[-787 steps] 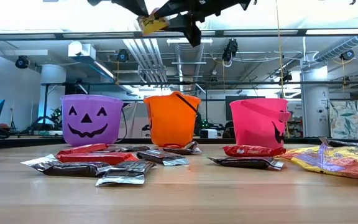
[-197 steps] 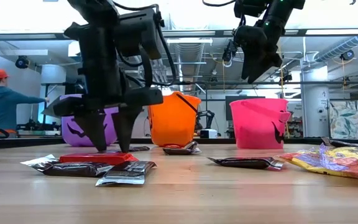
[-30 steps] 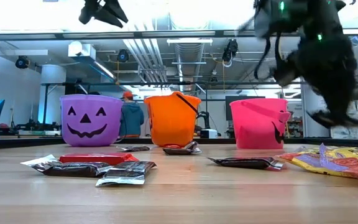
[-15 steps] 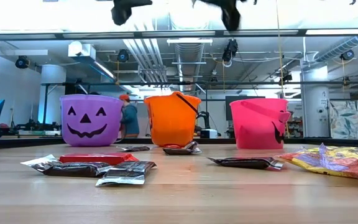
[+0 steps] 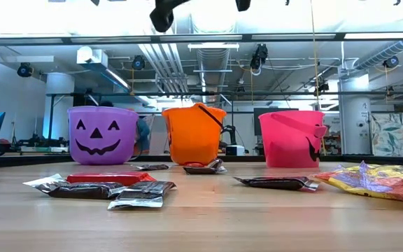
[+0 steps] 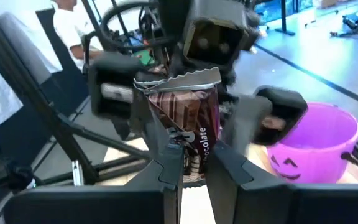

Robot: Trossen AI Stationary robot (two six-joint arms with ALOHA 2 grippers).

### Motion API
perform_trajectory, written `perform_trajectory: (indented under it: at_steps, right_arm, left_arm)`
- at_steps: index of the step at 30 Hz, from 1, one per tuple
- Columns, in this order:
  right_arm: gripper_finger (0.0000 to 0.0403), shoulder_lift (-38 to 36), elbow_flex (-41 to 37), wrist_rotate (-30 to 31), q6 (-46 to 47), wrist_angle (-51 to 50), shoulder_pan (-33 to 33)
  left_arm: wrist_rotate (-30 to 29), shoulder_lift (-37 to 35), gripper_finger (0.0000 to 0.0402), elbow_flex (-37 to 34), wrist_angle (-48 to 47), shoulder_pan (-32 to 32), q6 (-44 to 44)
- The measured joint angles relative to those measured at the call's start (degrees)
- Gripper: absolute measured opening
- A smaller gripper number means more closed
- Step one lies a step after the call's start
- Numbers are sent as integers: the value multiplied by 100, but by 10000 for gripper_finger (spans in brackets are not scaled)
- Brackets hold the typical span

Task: Sort candy by brand, put in halloween buckets
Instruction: Put the black candy into the violet bucket

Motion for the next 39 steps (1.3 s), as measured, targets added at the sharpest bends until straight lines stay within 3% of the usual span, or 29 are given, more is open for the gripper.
perform_trajectory:
  at_steps: [3, 7, 12, 16, 23, 31, 39]
  right_arm:
    - [41, 75, 72, -7, -6, 12, -14]
    - [41, 123, 100, -278, -35, 27, -44]
    - [40, 154, 122, -304, -49, 17, -49]
    - [40, 153, 122, -304, -52, 13, -59]
    - [40, 154, 122, -311, -71, -19, -59]
    - [77, 149, 122, -261, 254, -21, -99]
    - [144, 147, 480, -239, 469, -815, -282]
  left_arm:
    - [50, 98, 218, 57, 156, -13, 0]
    - [895, 179, 234, 85, 648, -42, 50]
    - [690, 157, 230, 87, 735, -35, -31]
    - [578, 150, 197, 87, 652, -38, -20]
    - [542, 142, 67, 87, 484, -33, 67]
    - [555, 135, 31, 87, 482, -22, 59]
    - [504, 135, 44, 92, 443, 92, 97]
